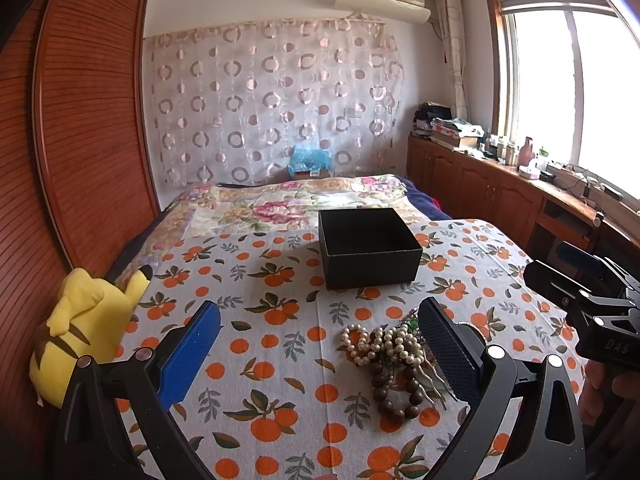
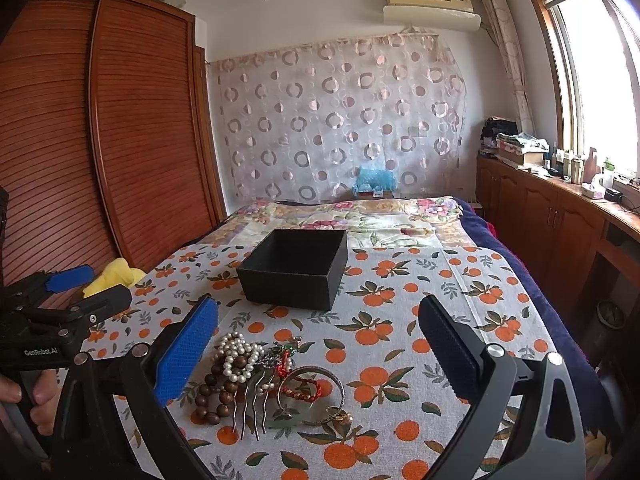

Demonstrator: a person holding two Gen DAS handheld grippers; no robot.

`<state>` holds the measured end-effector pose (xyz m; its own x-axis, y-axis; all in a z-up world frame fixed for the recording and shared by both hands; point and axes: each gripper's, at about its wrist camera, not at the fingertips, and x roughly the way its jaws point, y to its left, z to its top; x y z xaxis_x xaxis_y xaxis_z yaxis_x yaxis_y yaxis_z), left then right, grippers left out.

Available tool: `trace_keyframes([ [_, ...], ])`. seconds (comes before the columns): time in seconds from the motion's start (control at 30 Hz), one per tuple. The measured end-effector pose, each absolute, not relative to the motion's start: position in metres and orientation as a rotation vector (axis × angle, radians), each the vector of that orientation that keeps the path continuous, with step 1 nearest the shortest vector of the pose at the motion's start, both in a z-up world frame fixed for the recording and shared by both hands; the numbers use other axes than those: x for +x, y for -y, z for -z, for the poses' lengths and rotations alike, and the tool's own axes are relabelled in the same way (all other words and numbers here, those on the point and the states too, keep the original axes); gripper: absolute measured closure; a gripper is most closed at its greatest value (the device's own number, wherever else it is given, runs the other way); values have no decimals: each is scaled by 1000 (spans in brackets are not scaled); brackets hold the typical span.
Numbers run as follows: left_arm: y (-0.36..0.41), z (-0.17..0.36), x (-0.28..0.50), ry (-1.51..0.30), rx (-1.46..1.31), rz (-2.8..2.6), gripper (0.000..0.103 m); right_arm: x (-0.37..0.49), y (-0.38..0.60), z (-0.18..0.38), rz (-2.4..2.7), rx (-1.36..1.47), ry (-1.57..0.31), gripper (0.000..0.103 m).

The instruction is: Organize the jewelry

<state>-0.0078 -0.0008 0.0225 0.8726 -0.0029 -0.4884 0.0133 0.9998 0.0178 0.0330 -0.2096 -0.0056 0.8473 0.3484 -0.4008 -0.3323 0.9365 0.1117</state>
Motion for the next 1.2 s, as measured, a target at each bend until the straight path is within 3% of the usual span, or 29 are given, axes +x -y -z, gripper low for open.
trace_keyframes([
  [1.2,2,-7,-8,-521,16,10,7,26,206,12,-369,38,-429,3],
])
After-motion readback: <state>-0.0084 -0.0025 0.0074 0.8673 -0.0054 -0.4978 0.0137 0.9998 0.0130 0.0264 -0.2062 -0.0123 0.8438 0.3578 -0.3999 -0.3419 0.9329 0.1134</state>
